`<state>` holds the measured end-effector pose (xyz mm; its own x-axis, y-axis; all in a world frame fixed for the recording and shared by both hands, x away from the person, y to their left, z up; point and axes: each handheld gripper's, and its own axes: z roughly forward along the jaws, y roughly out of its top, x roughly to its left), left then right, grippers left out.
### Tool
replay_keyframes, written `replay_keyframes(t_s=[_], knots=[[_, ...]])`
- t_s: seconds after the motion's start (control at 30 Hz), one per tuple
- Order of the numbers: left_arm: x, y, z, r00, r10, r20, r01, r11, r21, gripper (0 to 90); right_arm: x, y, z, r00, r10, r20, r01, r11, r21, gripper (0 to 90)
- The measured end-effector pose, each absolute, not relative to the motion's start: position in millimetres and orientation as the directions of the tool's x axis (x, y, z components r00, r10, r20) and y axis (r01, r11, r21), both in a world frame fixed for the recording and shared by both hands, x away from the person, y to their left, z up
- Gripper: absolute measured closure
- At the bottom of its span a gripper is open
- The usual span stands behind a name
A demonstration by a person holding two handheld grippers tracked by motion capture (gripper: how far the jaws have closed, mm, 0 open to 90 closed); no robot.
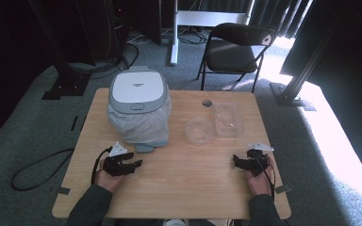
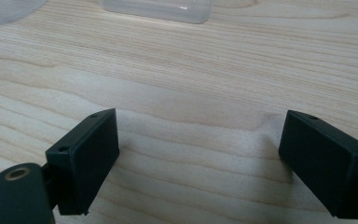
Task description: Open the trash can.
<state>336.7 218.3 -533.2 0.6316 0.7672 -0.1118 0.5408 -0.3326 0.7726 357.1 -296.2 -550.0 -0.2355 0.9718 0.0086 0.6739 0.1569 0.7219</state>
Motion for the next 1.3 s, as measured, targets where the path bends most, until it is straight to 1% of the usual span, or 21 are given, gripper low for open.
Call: replay_keyframes(t_s=[0.7, 0.9, 1.3], knots=[[334, 224, -505, 0.631, 0.763, -0.141, 0.526, -0.287, 0.801, 43.4, 356, -296, -550, -0.23, 0.973, 0.009, 0.675, 0.153, 0.722, 12.0], [333, 225, -495, 0.635, 0.762, -0.124, 0.507, -0.291, 0.811, 44.0, 356, -295, -550, -0.227, 0.974, 0.009, 0.675, 0.151, 0.722, 12.0], [333, 229, -474, 0.644, 0.756, -0.117, 0.488, -0.288, 0.824, 44.1, 356, -295, -550, -0.227, 0.974, 0.009, 0.675, 0.15, 0.722, 12.0]])
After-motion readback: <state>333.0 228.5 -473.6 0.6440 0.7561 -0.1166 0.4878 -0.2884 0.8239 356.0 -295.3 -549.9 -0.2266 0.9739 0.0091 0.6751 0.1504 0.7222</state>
